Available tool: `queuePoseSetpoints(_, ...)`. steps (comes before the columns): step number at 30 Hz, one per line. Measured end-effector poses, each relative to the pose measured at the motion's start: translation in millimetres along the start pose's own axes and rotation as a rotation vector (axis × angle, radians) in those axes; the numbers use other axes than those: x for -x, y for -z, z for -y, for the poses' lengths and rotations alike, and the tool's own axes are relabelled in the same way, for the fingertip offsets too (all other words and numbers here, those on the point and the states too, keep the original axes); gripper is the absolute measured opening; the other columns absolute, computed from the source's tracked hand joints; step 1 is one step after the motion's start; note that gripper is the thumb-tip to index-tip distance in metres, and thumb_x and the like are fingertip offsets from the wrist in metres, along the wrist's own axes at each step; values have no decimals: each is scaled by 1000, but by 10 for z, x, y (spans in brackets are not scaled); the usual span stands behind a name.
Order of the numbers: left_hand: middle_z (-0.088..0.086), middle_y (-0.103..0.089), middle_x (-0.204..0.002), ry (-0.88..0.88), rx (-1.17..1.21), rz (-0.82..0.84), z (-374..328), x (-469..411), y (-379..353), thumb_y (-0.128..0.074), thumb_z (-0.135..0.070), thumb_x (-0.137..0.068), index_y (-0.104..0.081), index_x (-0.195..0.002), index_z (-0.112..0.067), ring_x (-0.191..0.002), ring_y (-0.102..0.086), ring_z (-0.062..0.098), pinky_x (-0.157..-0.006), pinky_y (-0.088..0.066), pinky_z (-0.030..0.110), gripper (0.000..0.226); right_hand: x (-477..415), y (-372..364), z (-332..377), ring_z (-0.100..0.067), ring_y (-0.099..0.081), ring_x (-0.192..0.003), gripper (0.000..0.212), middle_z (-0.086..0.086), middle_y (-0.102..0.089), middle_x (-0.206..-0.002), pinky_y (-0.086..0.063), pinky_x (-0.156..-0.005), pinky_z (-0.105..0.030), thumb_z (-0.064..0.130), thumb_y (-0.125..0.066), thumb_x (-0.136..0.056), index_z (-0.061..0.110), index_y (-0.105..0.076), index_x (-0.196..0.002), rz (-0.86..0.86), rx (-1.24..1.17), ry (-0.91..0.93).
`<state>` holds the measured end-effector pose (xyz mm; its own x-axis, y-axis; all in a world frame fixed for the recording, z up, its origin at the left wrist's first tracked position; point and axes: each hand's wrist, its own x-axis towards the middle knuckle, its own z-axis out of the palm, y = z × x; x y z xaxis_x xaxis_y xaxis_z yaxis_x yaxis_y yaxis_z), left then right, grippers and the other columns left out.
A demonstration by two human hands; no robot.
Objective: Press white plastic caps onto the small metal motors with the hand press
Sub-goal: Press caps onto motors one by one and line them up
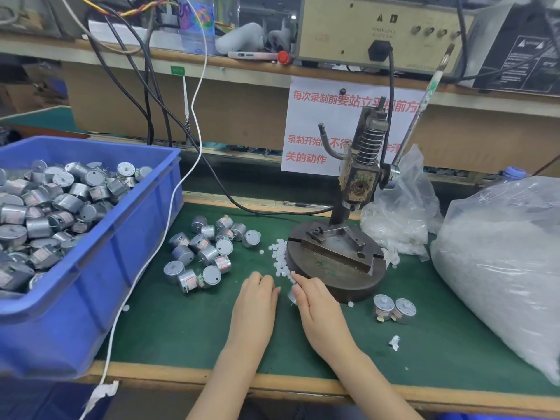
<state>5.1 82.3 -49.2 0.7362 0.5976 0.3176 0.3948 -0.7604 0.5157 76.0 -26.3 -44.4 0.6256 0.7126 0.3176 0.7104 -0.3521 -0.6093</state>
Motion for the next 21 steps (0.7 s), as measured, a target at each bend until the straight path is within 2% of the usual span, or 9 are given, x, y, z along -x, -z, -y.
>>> queuePoseSetpoints(5, -2, -37, -87, 56, 118, -18, -2, -26, 20, -49, -19, -94, -52, -86, -7, -85, -47, 20, -72, -34, 26, 15, -112, -31, 20, -9, -47, -107, 40, 5, -48, -111, -27, -84, -9, 27, -31, -101, 15, -42, -138, -7, -13, -28)
queuePoseSetpoints(7, -4, -41, -81, 97, 248, -42, 10, -34, 44, -54, -12, -90, -53, -81, -10, -73, -48, 15, -66, -33, 20, 10, -208, -75, 31, -15, -47, -112, 42, -3, -48, -116, -28, -86, -13, 26, -30, -102, 13, -37, -141, 39, 24, -26)
queuePoseSetpoints(10, -6, -48, -73, 198, 453, -126, 53, -46, 101, -57, -8, -88, -52, -73, -15, -63, -48, 3, -61, -35, 9, 17, -304, -148, 68, -19, -47, -113, 43, -6, -49, -118, -29, -87, -17, 27, -30, -102, 13, -35, -142, 62, 37, -30)
queuePoseSetpoints(12, -2, -54, -72, 258, 530, -160, 82, -60, 110, -58, -11, -88, -52, -72, -16, -62, -50, 9, -60, -38, 12, 18, -323, -188, 69, -20, -47, -111, 42, -7, -50, -116, -29, -86, -18, 26, -30, -102, 13, -35, -142, 60, 56, -16)
queuePoseSetpoints(15, 2, -57, -72, 285, 563, -161, 94, -78, 87, -58, -12, -88, -54, -73, -13, -63, -51, 13, -63, -43, 25, 16, -330, -216, 57, -20, -48, -110, 41, -8, -52, -114, -28, -86, -17, 24, -32, -102, 12, -37, -141, 53, 78, 1)
queuePoseSetpoints(18, 2, -58, -72, 277, 553, -173, 102, -83, 74, -59, -11, -87, -54, -73, -12, -63, -51, 8, -60, -36, 19, 15, -335, -228, 61, -21, -49, -111, 42, -8, -50, -117, -31, -92, -23, 26, -32, -102, 14, -36, -142, 95, 107, 6)
queuePoseSetpoints(21, -1, -56, -69, 282, 558, -180, 100, -87, 69, -59, -10, -87, -54, -71, -13, -62, -51, 7, -58, -37, 16, 16, -320, -221, 82, -23, -49, -111, 44, -7, -49, -119, -37, -93, -31, 28, -31, -102, 14, -31, -144, 132, 157, 28)
